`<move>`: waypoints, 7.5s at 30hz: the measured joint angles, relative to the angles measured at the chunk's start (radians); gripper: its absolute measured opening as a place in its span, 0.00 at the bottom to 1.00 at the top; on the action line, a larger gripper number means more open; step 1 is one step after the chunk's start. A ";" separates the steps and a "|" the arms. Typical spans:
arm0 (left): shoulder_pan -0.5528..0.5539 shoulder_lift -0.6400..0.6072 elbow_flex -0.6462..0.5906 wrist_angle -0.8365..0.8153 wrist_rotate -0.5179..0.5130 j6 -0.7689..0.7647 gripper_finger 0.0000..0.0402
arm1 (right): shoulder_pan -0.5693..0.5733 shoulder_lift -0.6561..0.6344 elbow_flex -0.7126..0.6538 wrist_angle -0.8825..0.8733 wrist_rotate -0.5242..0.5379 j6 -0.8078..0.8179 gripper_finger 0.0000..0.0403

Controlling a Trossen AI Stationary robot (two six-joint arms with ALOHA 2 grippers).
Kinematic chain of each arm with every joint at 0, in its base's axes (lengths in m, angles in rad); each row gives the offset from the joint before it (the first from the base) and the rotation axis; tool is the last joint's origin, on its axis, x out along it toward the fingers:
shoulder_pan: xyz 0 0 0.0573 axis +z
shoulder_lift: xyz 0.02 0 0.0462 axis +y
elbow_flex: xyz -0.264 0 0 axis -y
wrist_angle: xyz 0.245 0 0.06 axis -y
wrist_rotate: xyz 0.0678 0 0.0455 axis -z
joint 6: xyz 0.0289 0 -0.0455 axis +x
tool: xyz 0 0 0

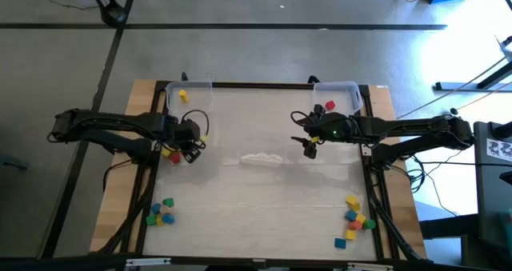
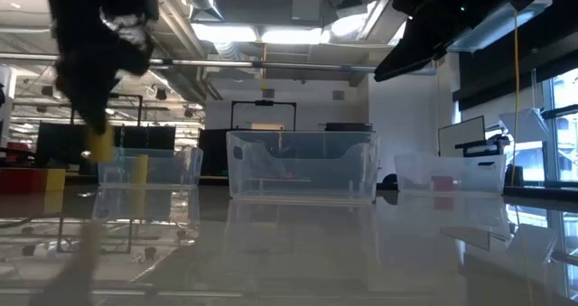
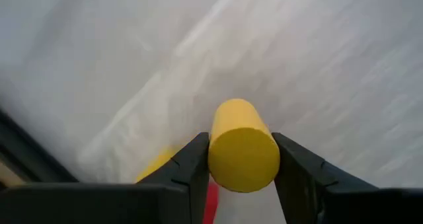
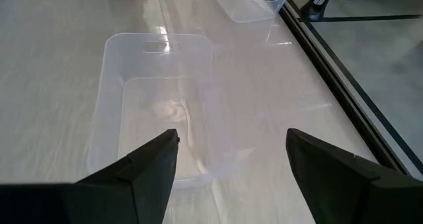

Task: Sort blocks by size
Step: Put the yellow cylindrical block into the top left transparent bin, then put the yellow square block into the bottom transparent bin

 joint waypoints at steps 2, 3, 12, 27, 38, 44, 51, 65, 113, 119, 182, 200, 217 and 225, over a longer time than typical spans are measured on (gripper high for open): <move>0.011 0.000 0.053 0.000 -0.057 0.037 0.31 | 0.000 0.000 0.000 0.000 0.000 0.000 0.70; 0.017 0.000 0.080 -0.001 -0.092 0.060 0.31 | 0.000 0.000 0.000 0.000 0.000 0.000 0.70; 0.114 -0.001 0.198 0.056 -0.434 0.163 0.34 | 0.000 0.000 0.000 0.000 0.000 0.000 0.70; 0.434 0.107 0.198 0.117 -0.474 0.250 0.35 | 0.000 0.000 0.000 0.000 0.000 0.000 0.70; 0.549 0.296 0.198 0.143 -0.290 0.283 0.35 | 0.000 0.000 0.000 0.000 0.000 0.000 0.70; 0.568 0.359 0.202 0.157 -0.236 0.300 0.35 | 0.000 0.000 0.000 0.000 0.000 0.000 0.70; 0.570 0.370 0.199 0.209 -0.223 0.318 0.35 | 0.000 0.000 0.000 -0.001 0.000 0.000 0.70; 0.575 0.371 0.197 0.212 -0.226 0.337 0.41 | 0.000 0.000 0.000 -0.001 0.000 0.000 0.70; 0.070 0.132 0.057 -0.259 -0.033 -0.252 0.57 | 0.000 0.000 0.000 -0.016 -0.002 0.002 0.70; 0.068 0.131 -0.019 -0.187 -0.023 -0.259 0.57 | 0.000 0.000 0.000 -0.015 -0.002 0.002 0.70; -0.022 0.266 -0.079 0.147 -0.037 -0.328 0.57 | 0.000 0.000 0.000 -0.015 -0.002 0.002 0.70; -0.022 0.309 -0.079 0.191 -0.011 -0.289 0.37 | 0.000 0.000 0.000 -0.016 -0.003 0.002 0.70; -0.021 0.313 -0.070 0.237 -0.001 -0.172 0.30 | 0.000 0.000 0.000 -0.016 -0.003 0.002 0.70; -0.034 0.306 0.090 0.262 -0.054 -0.067 0.30 | 0.000 0.000 0.000 -0.016 -0.003 0.002 0.70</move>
